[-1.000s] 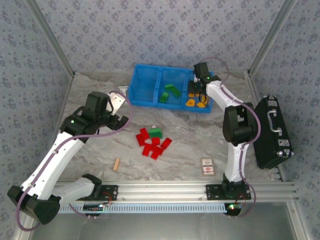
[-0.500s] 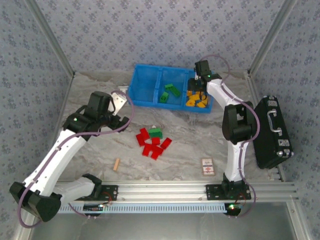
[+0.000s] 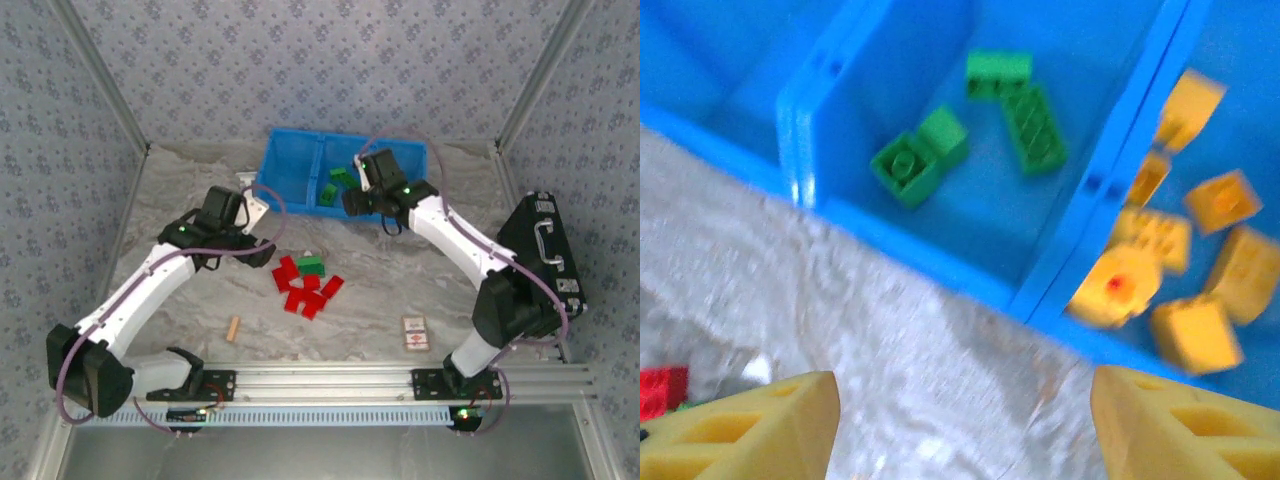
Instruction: Sort the legos into containers by color
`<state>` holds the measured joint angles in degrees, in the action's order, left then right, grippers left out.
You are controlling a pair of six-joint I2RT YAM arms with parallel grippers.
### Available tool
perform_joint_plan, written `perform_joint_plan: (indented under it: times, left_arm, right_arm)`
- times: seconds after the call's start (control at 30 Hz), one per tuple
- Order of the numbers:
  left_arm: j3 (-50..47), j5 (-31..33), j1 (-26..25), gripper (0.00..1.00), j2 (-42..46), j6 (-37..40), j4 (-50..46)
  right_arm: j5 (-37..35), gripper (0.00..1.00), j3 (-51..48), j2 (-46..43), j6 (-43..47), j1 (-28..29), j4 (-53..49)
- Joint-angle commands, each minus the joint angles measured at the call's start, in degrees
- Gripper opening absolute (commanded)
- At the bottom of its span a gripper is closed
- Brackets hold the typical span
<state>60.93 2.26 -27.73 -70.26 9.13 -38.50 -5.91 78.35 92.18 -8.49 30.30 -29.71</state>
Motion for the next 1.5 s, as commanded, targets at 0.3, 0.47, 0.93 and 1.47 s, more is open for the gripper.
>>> perform_joint_plan:
  times: [0.3,0.47,0.93,1.47]
  left_arm:
    - [1.9,-2.0,0.7,0.99,-5.6,0.6,2.6]
    - [1.3,-2.0,0.7,0.99,-5.6,-0.1,3.4]
    - [-0.6,-0.9,0.7,0.99,-1.4,1.6,3.8]
    - [-4.9,-1.6,0.7,1.0,7.2,2.0,7.7]
  right_arm:
    - [10.4,0.74,-14.0,-0.2,-12.1,8.5,0.5]
    - [11.2,0.74,-13.4,2.3,-14.2,10.0,-0.4]
    - [5.8,0.8,-12.9,6.7,-25.5,15.3,-6.0]
    - [1.8,0.78,-7.9,12.6,-36.0,18.3,-8.4]
